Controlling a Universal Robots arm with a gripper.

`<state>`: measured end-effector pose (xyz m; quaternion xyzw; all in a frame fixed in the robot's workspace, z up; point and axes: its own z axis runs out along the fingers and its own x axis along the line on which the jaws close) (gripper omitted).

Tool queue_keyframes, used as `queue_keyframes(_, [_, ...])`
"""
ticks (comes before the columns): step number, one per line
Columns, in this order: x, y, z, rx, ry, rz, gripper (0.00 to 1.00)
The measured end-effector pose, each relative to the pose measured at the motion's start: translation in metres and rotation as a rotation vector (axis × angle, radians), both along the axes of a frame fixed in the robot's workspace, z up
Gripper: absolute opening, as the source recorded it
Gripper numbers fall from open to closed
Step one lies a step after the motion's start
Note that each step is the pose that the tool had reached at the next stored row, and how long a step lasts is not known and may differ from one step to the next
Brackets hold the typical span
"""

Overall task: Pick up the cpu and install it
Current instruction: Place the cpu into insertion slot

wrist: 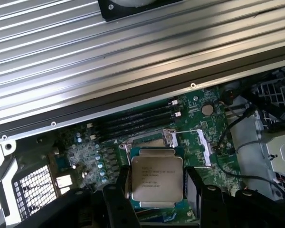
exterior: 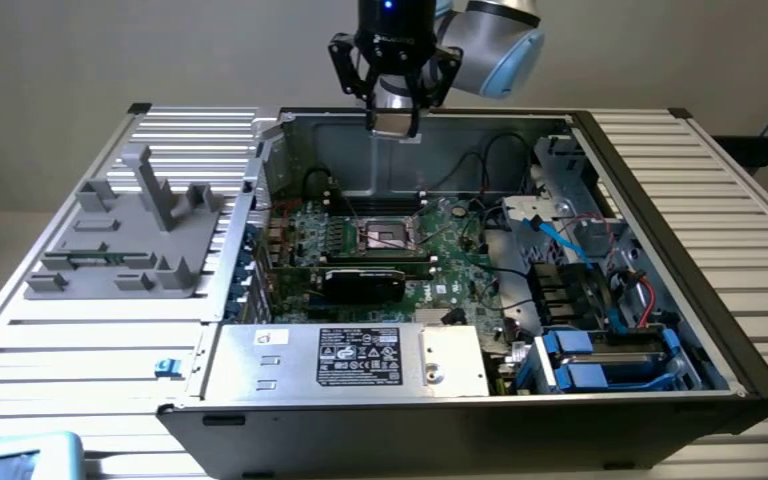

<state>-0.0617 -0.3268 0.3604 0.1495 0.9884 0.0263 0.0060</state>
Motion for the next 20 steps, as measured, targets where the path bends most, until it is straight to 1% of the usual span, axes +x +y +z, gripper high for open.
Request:
queue_keyframes(15, [0.0000, 0.0000, -0.0011, -0.0075, 0.0012, -0.193, 0.55])
queue_keyframes(16, [0.0000, 0.0000, -0.0011, -0.0087, 0.0011, -0.201, 0.55])
queue_keyframes(20, [0.0000, 0.0000, -0.0011, -0.0087, 0.0011, -0.201, 0.55])
